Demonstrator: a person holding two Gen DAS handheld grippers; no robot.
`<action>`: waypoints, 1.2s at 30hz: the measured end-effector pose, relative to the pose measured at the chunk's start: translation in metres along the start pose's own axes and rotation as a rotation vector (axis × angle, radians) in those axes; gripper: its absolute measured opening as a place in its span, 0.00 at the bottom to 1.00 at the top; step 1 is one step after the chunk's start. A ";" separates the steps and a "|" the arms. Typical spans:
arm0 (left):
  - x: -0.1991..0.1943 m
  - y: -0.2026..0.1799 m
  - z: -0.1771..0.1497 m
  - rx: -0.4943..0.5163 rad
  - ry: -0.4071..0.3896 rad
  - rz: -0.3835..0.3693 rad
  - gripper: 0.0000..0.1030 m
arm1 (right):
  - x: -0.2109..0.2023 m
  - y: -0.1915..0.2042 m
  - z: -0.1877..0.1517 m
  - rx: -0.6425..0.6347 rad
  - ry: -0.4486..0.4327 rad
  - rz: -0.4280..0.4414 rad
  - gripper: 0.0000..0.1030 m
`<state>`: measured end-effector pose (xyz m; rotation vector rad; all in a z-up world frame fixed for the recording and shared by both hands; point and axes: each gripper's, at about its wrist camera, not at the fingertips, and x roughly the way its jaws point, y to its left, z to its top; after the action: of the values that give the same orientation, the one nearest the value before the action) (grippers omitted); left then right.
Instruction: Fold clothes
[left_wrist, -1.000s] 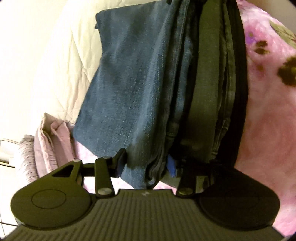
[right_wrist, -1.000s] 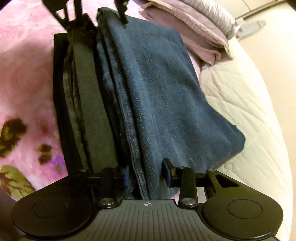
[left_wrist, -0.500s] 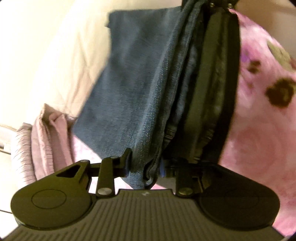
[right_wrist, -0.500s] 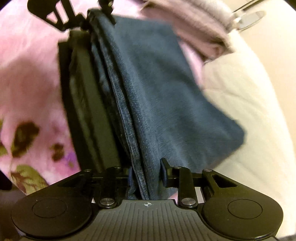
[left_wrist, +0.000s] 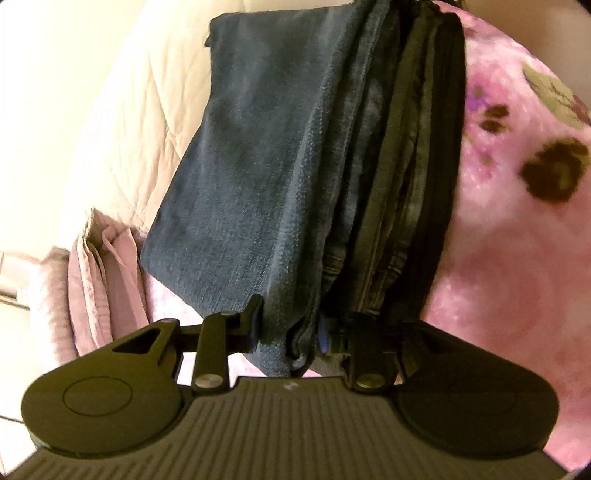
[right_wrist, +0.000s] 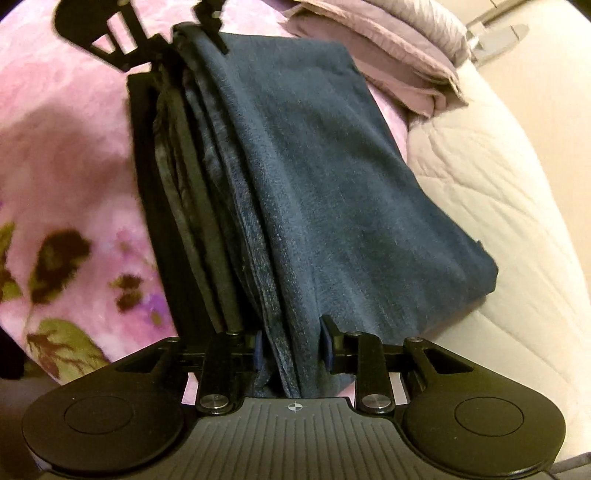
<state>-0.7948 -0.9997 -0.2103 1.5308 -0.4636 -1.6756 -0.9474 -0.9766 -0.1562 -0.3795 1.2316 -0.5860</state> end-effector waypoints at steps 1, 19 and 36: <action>-0.003 0.000 -0.004 0.011 -0.004 0.007 0.24 | -0.001 0.004 -0.002 -0.014 -0.002 -0.012 0.31; -0.081 0.015 -0.009 -0.205 0.006 -0.054 0.34 | -0.043 -0.003 -0.015 0.438 0.079 -0.027 0.28; -0.104 0.048 -0.030 -0.807 0.244 -0.273 0.64 | -0.050 -0.025 -0.039 0.938 0.193 0.177 0.70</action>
<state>-0.7570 -0.9435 -0.1129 1.1750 0.5262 -1.5539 -1.0002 -0.9645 -0.1156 0.5781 1.0256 -0.9817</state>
